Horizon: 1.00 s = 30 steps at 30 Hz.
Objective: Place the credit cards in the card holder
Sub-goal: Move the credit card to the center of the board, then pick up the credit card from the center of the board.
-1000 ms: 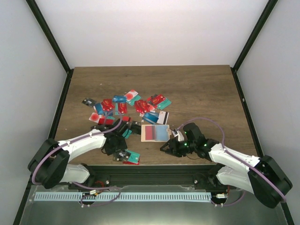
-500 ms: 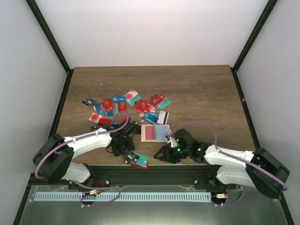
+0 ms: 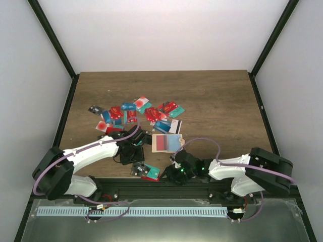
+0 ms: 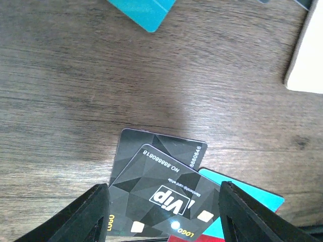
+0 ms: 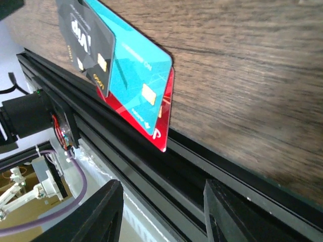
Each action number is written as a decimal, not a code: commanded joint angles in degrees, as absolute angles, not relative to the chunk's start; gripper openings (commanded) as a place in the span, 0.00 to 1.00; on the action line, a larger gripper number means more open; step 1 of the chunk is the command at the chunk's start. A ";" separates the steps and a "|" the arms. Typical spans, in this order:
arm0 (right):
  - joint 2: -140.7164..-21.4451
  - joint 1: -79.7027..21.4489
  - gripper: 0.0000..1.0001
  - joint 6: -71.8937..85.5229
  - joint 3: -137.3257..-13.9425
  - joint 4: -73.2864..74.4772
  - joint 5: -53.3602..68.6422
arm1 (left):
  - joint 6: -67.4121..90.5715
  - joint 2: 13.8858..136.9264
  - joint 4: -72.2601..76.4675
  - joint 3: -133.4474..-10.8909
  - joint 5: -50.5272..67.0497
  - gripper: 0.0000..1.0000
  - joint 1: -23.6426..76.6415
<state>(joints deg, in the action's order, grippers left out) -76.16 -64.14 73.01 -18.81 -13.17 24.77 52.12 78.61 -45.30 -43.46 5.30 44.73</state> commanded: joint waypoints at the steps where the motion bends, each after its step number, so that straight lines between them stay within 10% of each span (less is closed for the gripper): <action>1: -80.51 -66.72 0.46 78.09 -20.57 -20.40 20.44 | 46.50 76.14 -46.00 -43.92 6.39 0.61 44.99; 18: -91.29 -68.91 0.39 83.24 -24.92 -25.40 16.06 | 40.73 71.69 -47.72 -41.43 7.81 0.60 44.72; 30: -90.95 -69.16 0.09 83.74 -24.79 -25.13 16.08 | 40.58 71.42 -47.59 -41.18 7.98 0.59 44.60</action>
<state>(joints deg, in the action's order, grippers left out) -91.33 -68.84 83.55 -23.92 -25.36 18.13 41.28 72.51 -47.27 -41.52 7.64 44.71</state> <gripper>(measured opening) 0.121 0.594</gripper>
